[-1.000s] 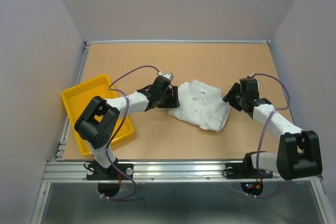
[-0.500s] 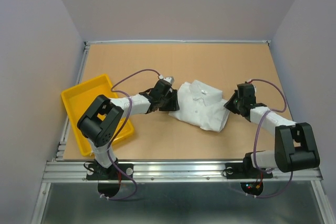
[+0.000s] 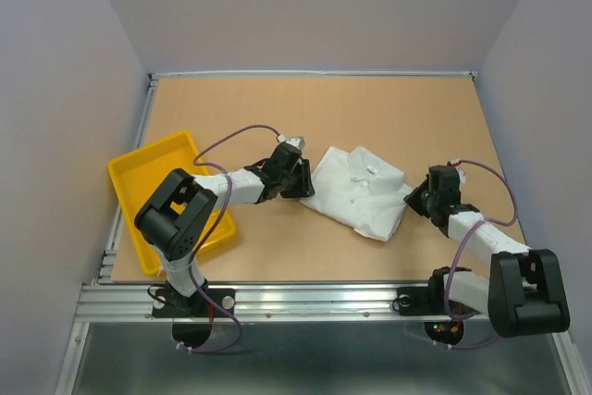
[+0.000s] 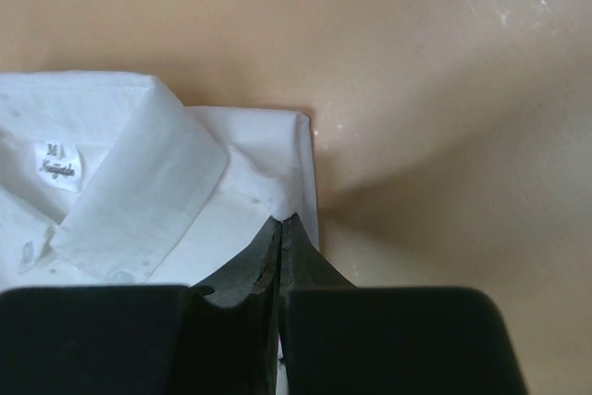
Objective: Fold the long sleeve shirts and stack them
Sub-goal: Fold the shirt
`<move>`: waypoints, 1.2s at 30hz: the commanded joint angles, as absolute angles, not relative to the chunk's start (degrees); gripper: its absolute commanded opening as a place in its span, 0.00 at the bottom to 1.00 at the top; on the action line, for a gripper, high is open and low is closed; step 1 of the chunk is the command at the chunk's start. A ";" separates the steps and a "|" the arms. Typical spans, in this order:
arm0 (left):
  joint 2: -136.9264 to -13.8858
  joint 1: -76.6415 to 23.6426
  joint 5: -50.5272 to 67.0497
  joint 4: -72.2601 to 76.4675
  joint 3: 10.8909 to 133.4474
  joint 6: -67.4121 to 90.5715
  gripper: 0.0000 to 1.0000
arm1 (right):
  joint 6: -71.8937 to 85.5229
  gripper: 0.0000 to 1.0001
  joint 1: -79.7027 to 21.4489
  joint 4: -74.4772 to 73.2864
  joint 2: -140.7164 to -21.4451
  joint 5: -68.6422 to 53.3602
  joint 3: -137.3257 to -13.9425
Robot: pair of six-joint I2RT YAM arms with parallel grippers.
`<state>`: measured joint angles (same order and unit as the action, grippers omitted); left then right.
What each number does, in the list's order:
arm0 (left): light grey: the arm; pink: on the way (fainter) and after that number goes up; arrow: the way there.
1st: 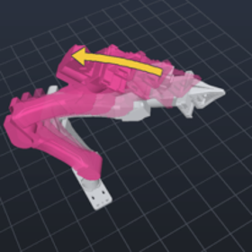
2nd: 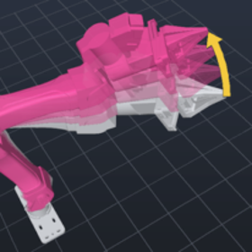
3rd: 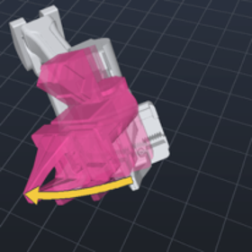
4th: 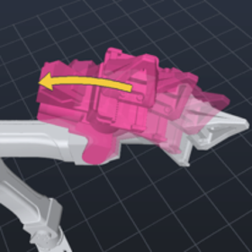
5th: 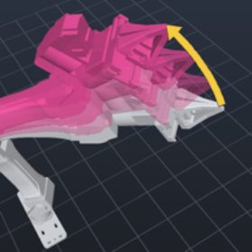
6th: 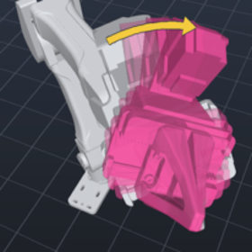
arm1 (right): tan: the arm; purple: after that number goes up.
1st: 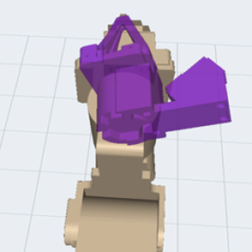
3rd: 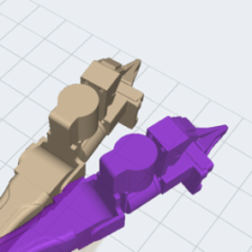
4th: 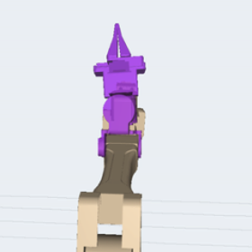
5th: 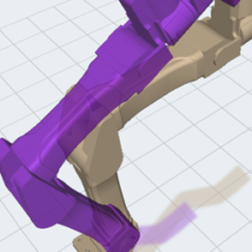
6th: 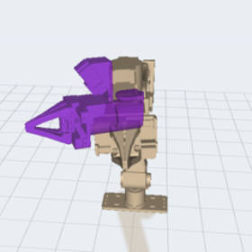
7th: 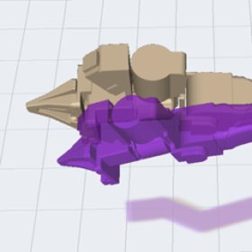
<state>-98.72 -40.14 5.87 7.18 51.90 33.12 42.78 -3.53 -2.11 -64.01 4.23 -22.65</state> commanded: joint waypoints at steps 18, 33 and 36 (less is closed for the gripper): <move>-83.42 -41.49 -1.21 6.77 34.81 44.29 0.22 | 32.08 0.13 -3.25 4.48 -91.23 -14.05 -40.68; -80.93 -40.43 -10.37 -1.58 50.00 38.15 0.85 | 33.48 0.59 -4.31 -6.41 -70.41 -20.30 -40.79; -89.27 -40.34 -9.32 -2.37 54.48 36.30 0.84 | 34.89 0.58 -4.48 -7.56 -65.32 -20.13 -35.00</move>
